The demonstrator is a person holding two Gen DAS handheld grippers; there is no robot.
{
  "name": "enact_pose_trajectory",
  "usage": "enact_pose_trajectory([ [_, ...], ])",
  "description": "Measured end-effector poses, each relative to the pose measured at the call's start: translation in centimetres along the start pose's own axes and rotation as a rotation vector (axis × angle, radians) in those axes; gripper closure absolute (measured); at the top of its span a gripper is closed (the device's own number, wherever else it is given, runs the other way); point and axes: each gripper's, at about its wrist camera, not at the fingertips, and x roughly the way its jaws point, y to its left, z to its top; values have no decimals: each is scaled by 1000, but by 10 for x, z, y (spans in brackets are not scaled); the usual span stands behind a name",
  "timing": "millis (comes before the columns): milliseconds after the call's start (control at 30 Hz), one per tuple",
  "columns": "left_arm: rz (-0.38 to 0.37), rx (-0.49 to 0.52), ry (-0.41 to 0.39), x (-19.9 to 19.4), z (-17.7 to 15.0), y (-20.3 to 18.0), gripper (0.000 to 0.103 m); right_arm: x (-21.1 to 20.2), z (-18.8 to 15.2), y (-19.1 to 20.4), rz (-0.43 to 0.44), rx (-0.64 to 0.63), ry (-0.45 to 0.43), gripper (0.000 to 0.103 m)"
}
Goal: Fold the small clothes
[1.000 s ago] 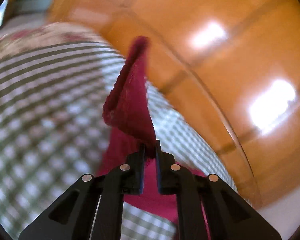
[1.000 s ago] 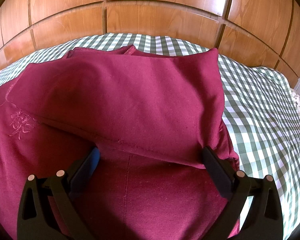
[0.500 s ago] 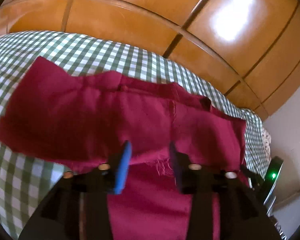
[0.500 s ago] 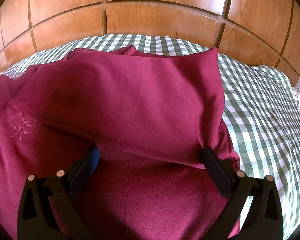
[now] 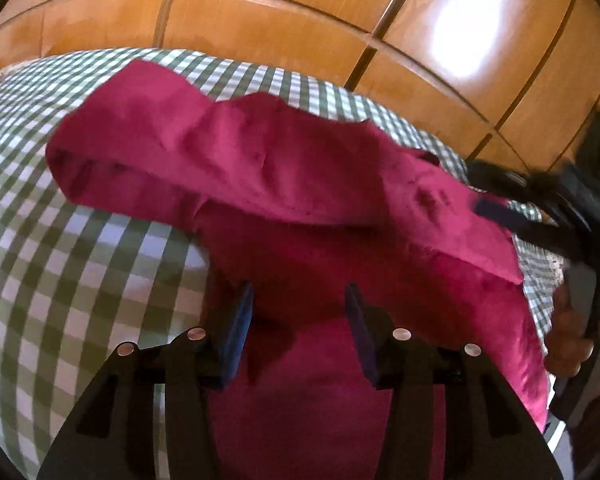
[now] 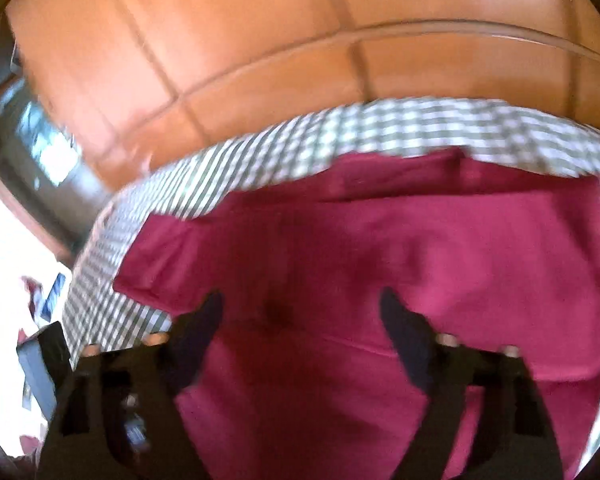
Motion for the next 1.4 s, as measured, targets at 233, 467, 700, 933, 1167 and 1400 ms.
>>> enact_pose_trajectory([
  [233, 2, 22, -35, 1, -11, 3, 57, 85, 16, 23, -32, 43, 164, 96],
  [467, -23, -5, -43, 0, -12, 8, 57, 1, 30, 22, -22, 22, -50, 96],
  [700, -8, -103, 25, -6, 2, 17, 57, -57, 29, -47, -91, 138, -158, 96],
  [933, 159, -129, 71, 4, 20, 21, 57, -84, 15, -105, -145, 256, -211, 96],
  [1167, 230, -132, 96, 15, 26, 24, 57, -80, -10, -160, -272, 363, -171, 97],
  [1400, 256, -104, 117, 11, 25, 26, 57, -65, -32, -193, -226, 461, -135, 92],
])
